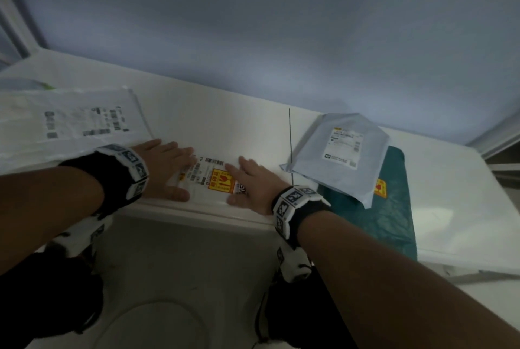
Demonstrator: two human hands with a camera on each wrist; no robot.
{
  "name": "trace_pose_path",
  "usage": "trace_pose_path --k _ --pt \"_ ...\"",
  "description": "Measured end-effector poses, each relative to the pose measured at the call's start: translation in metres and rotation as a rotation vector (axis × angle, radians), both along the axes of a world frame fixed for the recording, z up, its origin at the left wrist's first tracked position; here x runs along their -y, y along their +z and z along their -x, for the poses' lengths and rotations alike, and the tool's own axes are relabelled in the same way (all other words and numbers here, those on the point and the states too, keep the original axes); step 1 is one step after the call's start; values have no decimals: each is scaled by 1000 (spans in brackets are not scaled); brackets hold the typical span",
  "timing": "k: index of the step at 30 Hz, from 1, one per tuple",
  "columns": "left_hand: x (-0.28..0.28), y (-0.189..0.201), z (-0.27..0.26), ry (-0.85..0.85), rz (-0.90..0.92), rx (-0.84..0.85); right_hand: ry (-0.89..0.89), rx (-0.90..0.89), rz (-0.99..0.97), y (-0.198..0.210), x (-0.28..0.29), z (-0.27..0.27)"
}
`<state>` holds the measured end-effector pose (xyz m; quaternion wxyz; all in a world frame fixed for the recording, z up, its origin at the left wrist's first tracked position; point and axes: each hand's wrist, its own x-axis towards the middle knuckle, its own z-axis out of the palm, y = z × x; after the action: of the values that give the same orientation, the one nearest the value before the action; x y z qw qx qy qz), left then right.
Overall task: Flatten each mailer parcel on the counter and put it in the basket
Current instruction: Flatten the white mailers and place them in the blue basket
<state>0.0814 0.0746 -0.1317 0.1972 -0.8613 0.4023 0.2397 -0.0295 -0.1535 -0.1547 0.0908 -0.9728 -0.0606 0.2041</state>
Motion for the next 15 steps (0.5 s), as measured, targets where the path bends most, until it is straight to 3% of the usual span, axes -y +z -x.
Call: trace_pose_path --k 15 --pt "2 1 -1 57 23 -13 -30 -48 -5 6 -4 0"
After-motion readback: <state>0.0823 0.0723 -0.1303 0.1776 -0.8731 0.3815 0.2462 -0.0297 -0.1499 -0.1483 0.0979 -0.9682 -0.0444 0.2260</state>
